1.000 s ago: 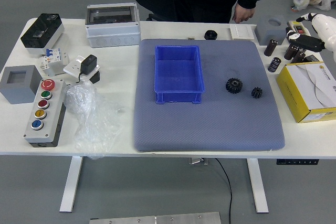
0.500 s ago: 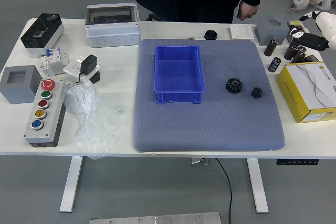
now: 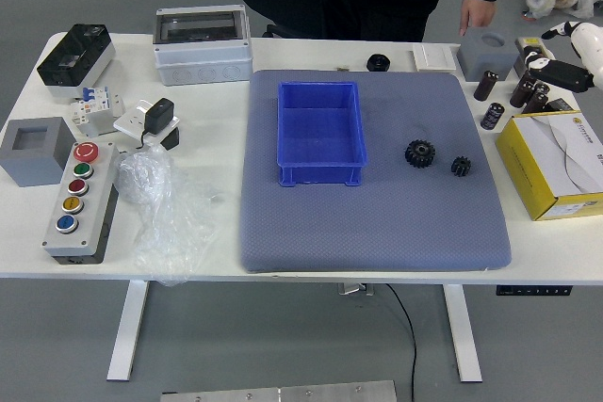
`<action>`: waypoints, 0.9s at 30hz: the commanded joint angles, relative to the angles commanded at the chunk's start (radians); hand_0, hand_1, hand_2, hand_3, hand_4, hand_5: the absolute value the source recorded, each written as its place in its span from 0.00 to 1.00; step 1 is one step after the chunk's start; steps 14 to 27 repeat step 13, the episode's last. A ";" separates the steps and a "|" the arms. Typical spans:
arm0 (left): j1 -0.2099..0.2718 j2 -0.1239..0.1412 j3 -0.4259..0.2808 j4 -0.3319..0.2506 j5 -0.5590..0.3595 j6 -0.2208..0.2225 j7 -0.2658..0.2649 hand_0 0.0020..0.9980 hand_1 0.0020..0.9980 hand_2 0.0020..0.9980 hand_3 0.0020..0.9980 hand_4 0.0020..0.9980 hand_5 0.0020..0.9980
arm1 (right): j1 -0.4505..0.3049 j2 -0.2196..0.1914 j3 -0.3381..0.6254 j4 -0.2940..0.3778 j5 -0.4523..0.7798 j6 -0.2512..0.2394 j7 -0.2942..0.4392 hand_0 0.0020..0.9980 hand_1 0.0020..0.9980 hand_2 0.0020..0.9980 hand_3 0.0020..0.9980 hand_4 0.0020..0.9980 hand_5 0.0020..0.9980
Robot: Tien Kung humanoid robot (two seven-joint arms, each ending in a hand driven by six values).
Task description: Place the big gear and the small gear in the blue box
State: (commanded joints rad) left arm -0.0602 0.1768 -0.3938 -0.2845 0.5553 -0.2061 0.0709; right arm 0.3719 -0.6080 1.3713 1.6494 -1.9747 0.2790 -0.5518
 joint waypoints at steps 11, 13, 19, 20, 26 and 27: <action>0.001 -0.001 0.004 0.001 -0.002 0.000 0.000 0.88 0.87 0.87 0.86 0.65 0.38 | -0.001 0.000 0.009 0.000 -0.001 -0.002 0.000 0.96 0.88 0.88 0.81 0.56 0.86; 0.000 0.000 0.002 0.001 -0.001 0.000 0.000 0.88 0.87 0.87 0.86 0.65 0.38 | -0.001 -0.001 0.010 0.001 -0.001 -0.003 0.000 0.96 0.88 0.88 0.81 0.56 0.86; 0.000 0.000 0.002 0.001 -0.001 0.000 0.000 0.88 0.87 0.87 0.86 0.65 0.38 | -0.001 -0.001 0.010 0.001 -0.001 -0.003 0.000 0.96 0.88 0.88 0.81 0.56 0.86; 0.000 0.000 0.002 0.001 -0.001 0.000 0.000 0.88 0.87 0.87 0.86 0.65 0.38 | -0.001 -0.001 0.010 0.001 -0.001 -0.003 0.000 0.96 0.88 0.88 0.81 0.56 0.86; 0.000 0.000 0.002 0.001 -0.001 0.000 0.000 0.88 0.87 0.87 0.86 0.65 0.38 | -0.001 -0.001 0.010 0.001 -0.001 -0.003 0.000 0.96 0.88 0.88 0.81 0.56 0.86; 0.000 0.000 0.002 0.001 -0.001 0.000 0.000 0.88 0.87 0.87 0.86 0.65 0.38 | -0.001 -0.001 0.010 0.001 -0.001 -0.003 0.000 0.96 0.88 0.88 0.81 0.56 0.86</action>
